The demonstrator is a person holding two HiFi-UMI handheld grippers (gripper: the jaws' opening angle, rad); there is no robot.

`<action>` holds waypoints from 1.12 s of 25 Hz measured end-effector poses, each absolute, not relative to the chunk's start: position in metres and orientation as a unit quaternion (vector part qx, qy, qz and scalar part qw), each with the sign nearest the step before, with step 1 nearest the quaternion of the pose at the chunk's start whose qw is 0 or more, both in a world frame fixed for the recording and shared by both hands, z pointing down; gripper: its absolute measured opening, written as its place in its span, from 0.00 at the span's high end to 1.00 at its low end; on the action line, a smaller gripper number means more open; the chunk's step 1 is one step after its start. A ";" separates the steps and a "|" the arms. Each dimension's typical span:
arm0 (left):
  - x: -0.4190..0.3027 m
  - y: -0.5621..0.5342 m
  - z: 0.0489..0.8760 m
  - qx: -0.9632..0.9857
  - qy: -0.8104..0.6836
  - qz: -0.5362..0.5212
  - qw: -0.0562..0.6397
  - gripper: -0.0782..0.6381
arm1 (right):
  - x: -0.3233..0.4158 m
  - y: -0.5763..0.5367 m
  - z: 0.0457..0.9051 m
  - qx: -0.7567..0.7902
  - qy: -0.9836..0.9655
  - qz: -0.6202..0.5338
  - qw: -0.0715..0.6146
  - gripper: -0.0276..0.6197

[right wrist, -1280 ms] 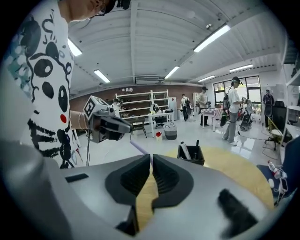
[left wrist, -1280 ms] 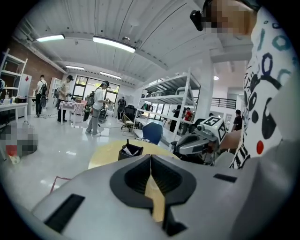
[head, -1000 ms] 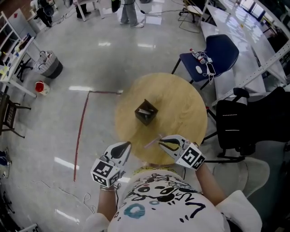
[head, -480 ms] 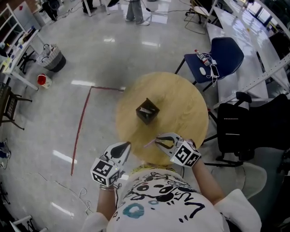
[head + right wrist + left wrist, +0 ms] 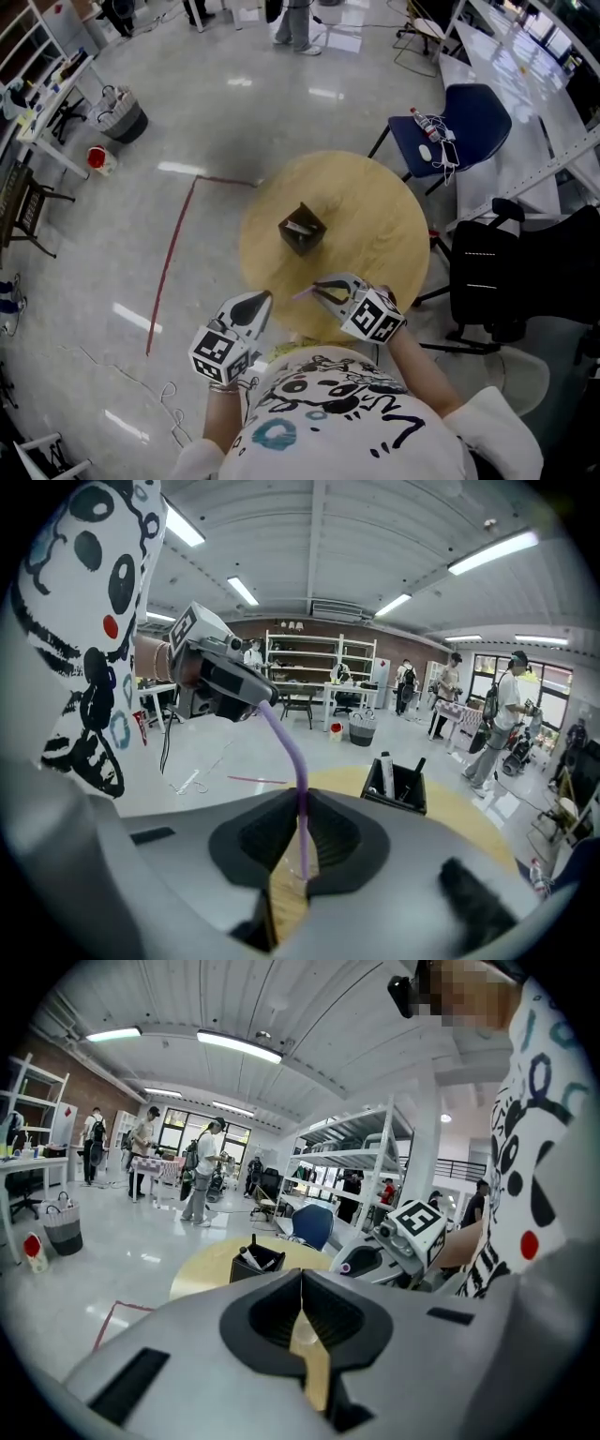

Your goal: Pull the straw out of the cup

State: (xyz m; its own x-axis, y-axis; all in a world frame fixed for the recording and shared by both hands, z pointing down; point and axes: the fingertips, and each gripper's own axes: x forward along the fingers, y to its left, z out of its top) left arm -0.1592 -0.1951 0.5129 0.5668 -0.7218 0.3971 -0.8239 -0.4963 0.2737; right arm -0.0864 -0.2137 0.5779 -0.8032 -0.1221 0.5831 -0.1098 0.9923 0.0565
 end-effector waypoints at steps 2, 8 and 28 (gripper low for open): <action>-0.155 -0.194 0.511 0.856 -0.452 0.116 0.220 0.87 | -0.083 -0.214 0.572 0.064 -0.952 -0.009 0.299 0.90; -0.143 -0.195 0.507 0.857 -0.455 0.113 0.213 0.87 | -0.073 -0.215 0.550 0.073 -0.960 -0.010 0.271 0.90; -0.118 -0.200 0.497 0.865 -0.449 0.092 0.206 0.87 | -0.047 -0.228 0.489 0.108 -0.974 0.001 0.201 0.90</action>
